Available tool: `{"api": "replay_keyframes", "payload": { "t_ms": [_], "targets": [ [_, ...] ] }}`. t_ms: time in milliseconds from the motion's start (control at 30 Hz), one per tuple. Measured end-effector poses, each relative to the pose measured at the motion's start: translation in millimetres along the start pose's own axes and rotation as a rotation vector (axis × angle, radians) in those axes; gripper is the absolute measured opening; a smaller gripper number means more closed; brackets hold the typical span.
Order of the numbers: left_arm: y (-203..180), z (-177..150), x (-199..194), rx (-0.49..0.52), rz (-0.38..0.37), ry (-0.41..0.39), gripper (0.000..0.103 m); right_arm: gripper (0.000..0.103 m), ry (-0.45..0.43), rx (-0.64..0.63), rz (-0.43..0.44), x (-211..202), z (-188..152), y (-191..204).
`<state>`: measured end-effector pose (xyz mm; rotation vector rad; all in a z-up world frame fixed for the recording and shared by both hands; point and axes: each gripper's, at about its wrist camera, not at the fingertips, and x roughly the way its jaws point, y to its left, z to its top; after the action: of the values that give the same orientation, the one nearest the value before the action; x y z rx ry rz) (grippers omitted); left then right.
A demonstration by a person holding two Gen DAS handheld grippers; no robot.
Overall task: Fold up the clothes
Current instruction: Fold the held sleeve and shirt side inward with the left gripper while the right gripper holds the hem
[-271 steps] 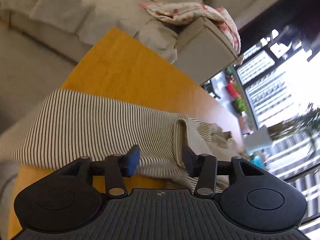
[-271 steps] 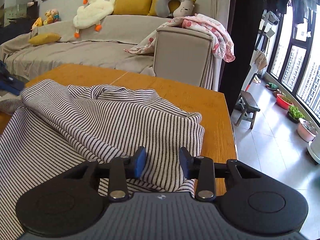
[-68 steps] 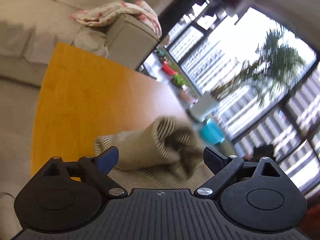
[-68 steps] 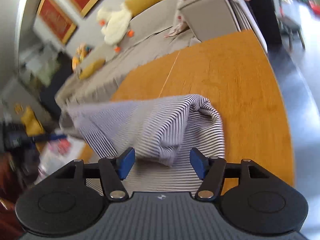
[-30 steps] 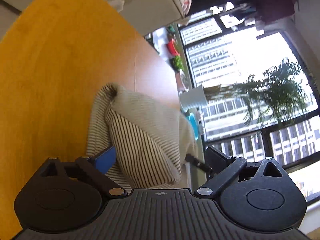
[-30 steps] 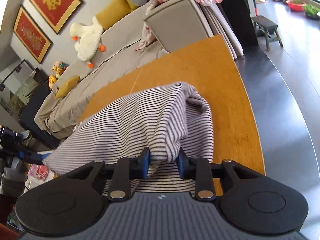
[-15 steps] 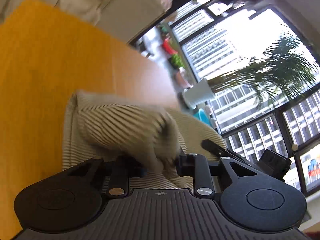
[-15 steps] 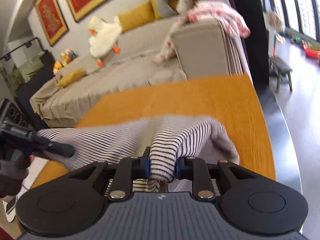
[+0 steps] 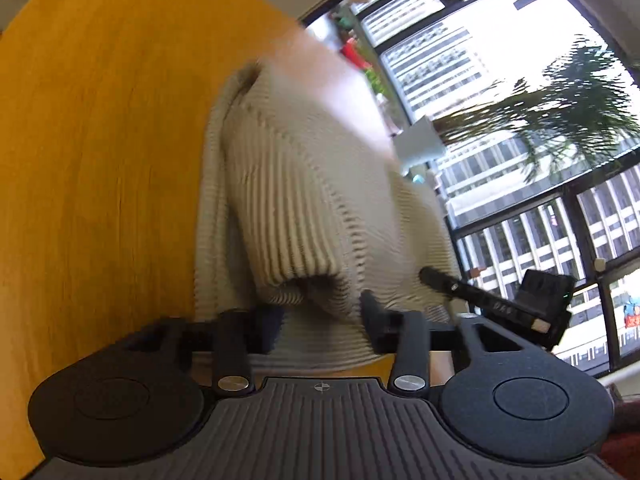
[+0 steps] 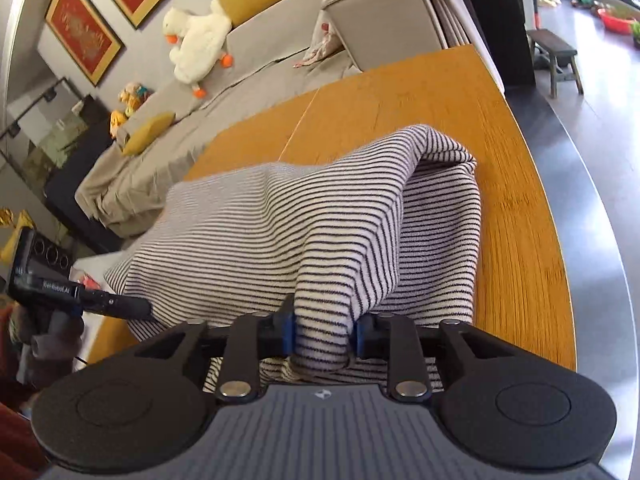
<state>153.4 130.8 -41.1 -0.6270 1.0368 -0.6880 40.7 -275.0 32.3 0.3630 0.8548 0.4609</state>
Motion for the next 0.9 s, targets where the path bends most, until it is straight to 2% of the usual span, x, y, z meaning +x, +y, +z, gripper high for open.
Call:
{"api": "replay_keyframes", "payload": {
  "t_ms": [67, 133, 233, 300, 367, 467, 567, 667, 733, 833, 900],
  "targets": [
    [-3.9, 5.9, -12.3, 0.016, -0.012, -0.043, 0.084, 0.046, -0.012, -0.005, 0.005, -3.8, 2.4, 2.1],
    [-7.8, 11.8, -24.5, 0.032, -0.024, -0.086, 0.092, 0.053, -0.025, -0.014, 0.003, -1.2, -2.6, 0.4],
    [-0.9, 16.4, -24.2, -0.001, 0.014, -0.114, 0.094, 0.057, -0.048, -0.016, -0.011, 16.7, -6.2, -0.8],
    [3.2, 18.5, -12.7, -0.016, 0.044, -0.107, 0.088, 0.057, -0.075, -0.036, -0.013, 24.5, -6.5, 2.5],
    [4.0, 19.7, -2.3, -0.006, 0.065, -0.097, 0.05, 0.027, -0.081, -0.066, -0.008, 33.7, -4.1, 7.1],
    [-5.6, 22.1, -1.2, 0.035, 0.045, -0.095, 0.037, 0.02, -0.103, -0.092, 0.001, 24.7, 7.1, 15.9],
    [-20.5, 20.8, -13.2, 0.063, -0.004, -0.108, 0.036, 0.019, -0.163, -0.131, 0.014, -8.4, 17.6, 25.7],
    [-15.0, 12.3, -6.0, 0.085, 0.03, -0.088, 0.036, 0.019, -0.181, -0.137, 0.027, -33.3, 17.9, 23.2],
    [-9.2, 6.6, 3.8, 0.09, 0.056, -0.065, 0.035, 0.019, -0.138, -0.102, 0.0, -31.3, 8.9, 13.0],
    [-0.6, -1.9, 18.5, 0.099, 0.096, -0.03, 0.036, 0.023, -0.052, -0.063, -0.092, -11.4, -12.6, -6.0],
    [-3.2, 0.6, 10.6, 0.108, 0.126, -0.03, 0.042, 0.027, -0.064, -0.037, -0.091, -7.6, -19.7, -14.8]
  ]
}}
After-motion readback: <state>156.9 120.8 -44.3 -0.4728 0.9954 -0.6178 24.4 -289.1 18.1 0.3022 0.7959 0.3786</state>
